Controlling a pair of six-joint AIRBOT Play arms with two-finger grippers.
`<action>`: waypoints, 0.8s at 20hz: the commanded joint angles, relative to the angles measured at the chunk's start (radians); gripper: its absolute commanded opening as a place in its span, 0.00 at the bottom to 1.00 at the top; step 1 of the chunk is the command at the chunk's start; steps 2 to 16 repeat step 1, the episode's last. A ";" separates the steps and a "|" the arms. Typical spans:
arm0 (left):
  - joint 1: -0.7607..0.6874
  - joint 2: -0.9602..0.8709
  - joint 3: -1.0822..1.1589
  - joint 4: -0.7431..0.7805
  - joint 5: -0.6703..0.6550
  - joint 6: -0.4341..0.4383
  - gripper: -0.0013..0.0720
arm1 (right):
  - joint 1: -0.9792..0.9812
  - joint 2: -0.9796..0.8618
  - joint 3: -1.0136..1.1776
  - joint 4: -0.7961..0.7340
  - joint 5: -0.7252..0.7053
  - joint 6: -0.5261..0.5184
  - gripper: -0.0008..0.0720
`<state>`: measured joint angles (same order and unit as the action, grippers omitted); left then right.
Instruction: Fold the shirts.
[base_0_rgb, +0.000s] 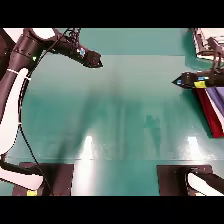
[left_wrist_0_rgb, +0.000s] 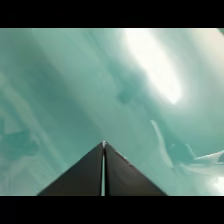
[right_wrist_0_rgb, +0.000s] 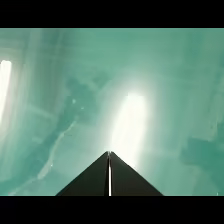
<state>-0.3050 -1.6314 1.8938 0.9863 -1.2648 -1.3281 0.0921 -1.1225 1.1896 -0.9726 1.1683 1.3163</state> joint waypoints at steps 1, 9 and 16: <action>-0.001 0.000 0.000 0.000 0.001 0.000 0.06 | 0.055 0.001 0.000 0.002 -0.024 0.000 0.03; -0.001 0.000 0.000 0.000 0.001 0.000 0.06 | 0.055 0.001 0.000 0.002 -0.024 0.000 0.03; -0.001 0.000 0.000 0.000 0.001 0.000 0.06 | 0.055 0.001 0.000 0.002 -0.024 0.000 0.03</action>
